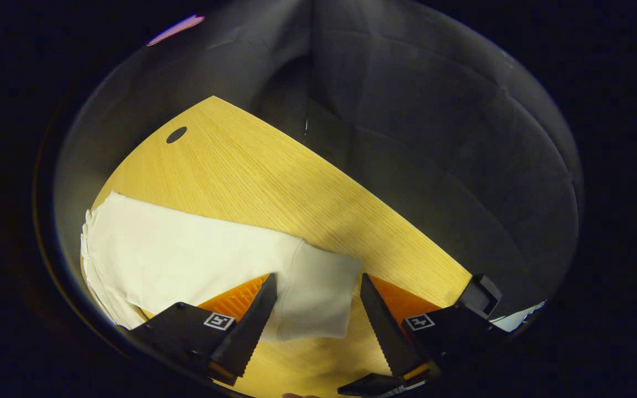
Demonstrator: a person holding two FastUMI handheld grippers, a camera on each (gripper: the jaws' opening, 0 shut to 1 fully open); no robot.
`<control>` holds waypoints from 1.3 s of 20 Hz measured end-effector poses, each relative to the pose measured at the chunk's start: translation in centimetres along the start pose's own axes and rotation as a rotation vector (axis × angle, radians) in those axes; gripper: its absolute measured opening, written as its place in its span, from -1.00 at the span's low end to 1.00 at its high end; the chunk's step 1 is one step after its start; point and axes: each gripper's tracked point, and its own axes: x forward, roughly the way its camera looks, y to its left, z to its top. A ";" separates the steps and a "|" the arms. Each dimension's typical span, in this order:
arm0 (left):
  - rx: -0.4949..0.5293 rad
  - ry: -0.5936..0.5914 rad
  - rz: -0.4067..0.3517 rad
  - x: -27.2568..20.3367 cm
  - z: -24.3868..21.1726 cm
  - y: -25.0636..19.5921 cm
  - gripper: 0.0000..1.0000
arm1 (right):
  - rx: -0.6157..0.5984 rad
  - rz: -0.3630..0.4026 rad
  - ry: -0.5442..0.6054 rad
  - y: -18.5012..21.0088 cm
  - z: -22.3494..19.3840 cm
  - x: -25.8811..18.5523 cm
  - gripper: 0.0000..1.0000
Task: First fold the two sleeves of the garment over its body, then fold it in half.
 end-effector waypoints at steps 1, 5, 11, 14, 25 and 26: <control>-0.002 -0.003 0.001 0.1 0.0 0.2 0.95 | 0.006 0.000 0.009 0.0 0.0 0.2 0.90; -0.002 0.012 -0.006 0.4 -0.4 0.8 0.95 | 0.038 -0.005 0.079 0.2 0.0 0.3 0.72; -0.023 0.034 0.001 0.5 -1.5 2.5 0.95 | 0.082 0.030 0.160 0.5 0.7 0.6 0.48; -0.030 0.049 0.012 0.6 -2.1 3.5 0.96 | 0.084 0.075 0.175 1.7 0.6 0.6 0.05; -0.035 0.042 0.011 1.5 -2.6 6.5 0.96 | -0.009 0.045 0.104 3.2 3.3 -2.3 -0.87; -0.040 0.044 0.005 1.7 -2.8 6.6 0.96 | -0.010 0.052 0.094 3.7 3.6 -3.0 -0.82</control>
